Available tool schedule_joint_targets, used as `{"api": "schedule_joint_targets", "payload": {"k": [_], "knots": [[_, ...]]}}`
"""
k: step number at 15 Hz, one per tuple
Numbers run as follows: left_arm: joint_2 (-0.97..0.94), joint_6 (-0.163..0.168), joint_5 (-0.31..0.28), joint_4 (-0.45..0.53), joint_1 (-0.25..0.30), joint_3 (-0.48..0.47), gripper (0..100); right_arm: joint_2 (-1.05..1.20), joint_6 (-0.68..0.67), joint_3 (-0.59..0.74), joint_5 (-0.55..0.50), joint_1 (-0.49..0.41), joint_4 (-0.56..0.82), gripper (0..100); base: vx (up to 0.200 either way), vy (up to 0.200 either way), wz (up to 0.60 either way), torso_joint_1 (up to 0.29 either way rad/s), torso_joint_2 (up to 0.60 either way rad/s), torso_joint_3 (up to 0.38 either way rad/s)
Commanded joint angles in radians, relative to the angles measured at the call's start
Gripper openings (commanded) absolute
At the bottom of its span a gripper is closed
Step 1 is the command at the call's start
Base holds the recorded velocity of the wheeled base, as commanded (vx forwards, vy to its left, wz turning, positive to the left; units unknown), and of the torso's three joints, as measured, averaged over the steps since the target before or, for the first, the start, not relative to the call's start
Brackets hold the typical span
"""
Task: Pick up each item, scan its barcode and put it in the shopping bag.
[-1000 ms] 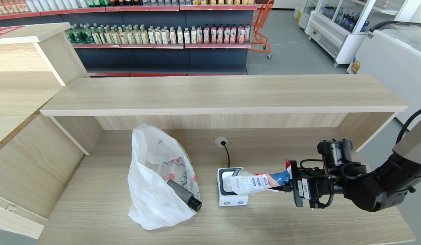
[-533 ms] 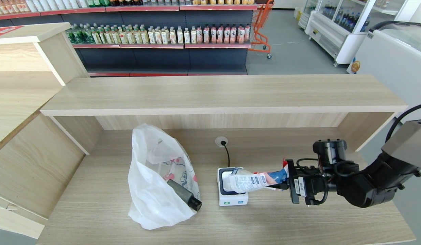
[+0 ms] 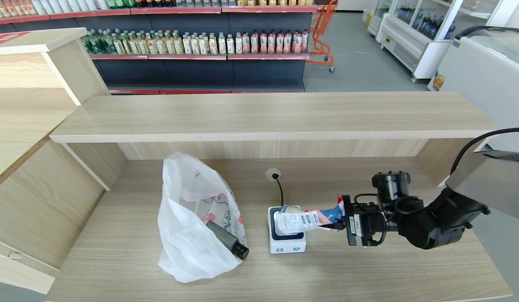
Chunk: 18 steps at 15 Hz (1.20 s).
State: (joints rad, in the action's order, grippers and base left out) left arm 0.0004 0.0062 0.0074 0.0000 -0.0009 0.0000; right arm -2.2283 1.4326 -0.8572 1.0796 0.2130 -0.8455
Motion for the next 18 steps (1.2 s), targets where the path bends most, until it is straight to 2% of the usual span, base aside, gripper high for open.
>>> {"api": "schedule_joint_targets", "payload": {"k": [1, 2, 5, 12, 15, 18], "knots": [[0.000, 0.000, 0.000, 0.000, 0.001, 0.000, 100, -0.024, -0.001, -0.026, -0.001, 0.008, 0.005, 0, 0.000, 0.000, 0.00, 0.000, 0.00, 0.000], [0.000, 0.000, 0.000, 0.000, -0.001, 0.000, 100, -0.031, -0.009, -0.036, -0.001, 0.009, 0.006, 0, 0.000, 0.000, 0.00, 0.000, 0.00, 0.000], [0.000, 0.000, 0.000, 0.000, -0.001, 0.000, 100, -0.063, -0.141, -0.094, -0.001, 0.043, -0.001, 0, 0.000, 0.000, 0.00, 0.000, 0.00, 0.000], [0.000, 0.000, 0.000, 0.000, 0.001, 0.000, 100, -0.108, -0.164, -0.137, 0.000, 0.057, -0.009, 0, 0.000, 0.000, 0.00, 0.000, 0.00, 0.000], [0.000, 0.000, 0.000, 0.000, 0.001, 0.000, 100, -0.088, -0.230, -0.148, 0.000, 0.043, -0.029, 0, 0.000, 0.000, 0.00, 0.000, 0.00, 0.000], [0.000, 0.000, 0.000, 0.000, -0.001, 0.000, 100, 0.059, -0.506, -0.131, 0.000, -0.020, -0.052, 0, 0.000, 0.000, 0.00, 0.000, 0.00, 0.000]]}}
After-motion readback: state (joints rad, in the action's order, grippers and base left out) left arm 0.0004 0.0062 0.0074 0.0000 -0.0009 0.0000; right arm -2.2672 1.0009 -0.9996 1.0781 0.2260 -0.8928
